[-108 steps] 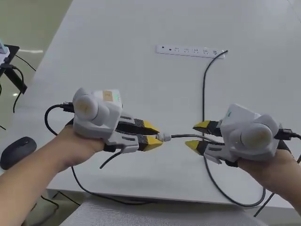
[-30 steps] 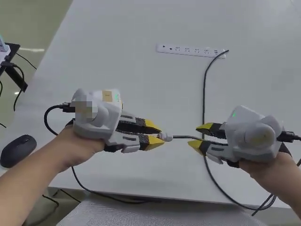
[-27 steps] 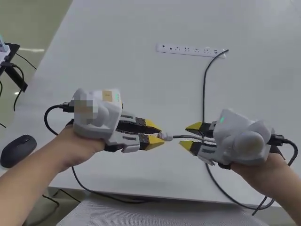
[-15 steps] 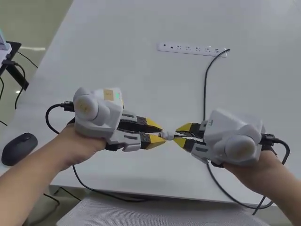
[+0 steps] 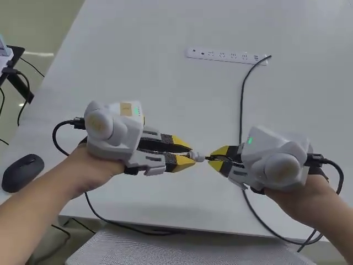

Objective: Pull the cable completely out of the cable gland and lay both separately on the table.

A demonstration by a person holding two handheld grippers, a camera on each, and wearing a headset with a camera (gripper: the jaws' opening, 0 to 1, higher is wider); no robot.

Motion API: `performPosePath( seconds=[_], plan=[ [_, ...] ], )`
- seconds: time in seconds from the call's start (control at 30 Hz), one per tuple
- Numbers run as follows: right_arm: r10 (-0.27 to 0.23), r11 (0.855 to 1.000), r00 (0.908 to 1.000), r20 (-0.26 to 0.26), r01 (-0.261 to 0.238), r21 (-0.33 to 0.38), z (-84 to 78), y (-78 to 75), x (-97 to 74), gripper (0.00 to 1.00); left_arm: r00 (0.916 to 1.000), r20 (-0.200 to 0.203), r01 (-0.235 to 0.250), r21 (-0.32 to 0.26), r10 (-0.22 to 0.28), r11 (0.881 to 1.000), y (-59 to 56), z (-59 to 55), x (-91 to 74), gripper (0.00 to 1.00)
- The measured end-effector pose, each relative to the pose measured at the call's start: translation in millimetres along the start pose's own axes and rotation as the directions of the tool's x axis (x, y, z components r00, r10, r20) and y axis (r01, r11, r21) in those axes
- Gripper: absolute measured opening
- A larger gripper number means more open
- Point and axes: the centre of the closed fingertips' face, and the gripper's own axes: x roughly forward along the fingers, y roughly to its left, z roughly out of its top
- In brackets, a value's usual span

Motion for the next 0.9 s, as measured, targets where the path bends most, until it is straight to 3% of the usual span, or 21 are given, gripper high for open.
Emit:
performPosePath(
  seconds=[0.2,0.47,0.6,0.63,0.9],
  plan=[
    [-0.014,0.995,0.9994,-0.031,0.017,0.094,-17.5,-11.6,-5.9,0.01,0.9999,0.016,0.000,-0.002,0.000,1.000,0.1,2.6,1.2,0.15],
    [-0.016,0.974,0.9976,-0.067,0.030,0.223,-40.3,-18.1,-7.4,0.01,0.9998,0.018,0.006,0.023,-0.007,1.000,-0.5,5.6,3.7,0.15],
    [-0.006,0.954,0.9955,-0.094,0.034,0.299,-54.6,-18.2,-6.9,0.01,0.9999,0.015,0.006,0.020,-0.007,1.000,0.0,4.4,3.1,0.15],
    [0.008,0.939,0.9947,-0.103,0.028,0.342,-58.4,-16.0,-6.8,0.01,0.9999,0.014,0.006,0.020,-0.006,1.000,0.0,4.1,2.8,0.15],
    [0.027,0.937,0.9932,-0.114,0.014,0.348,-61.0,-11.2,-4.8,0.01,0.9999,0.012,0.008,0.012,-0.008,1.000,0.7,3.6,2.9,0.15]
  ],
)
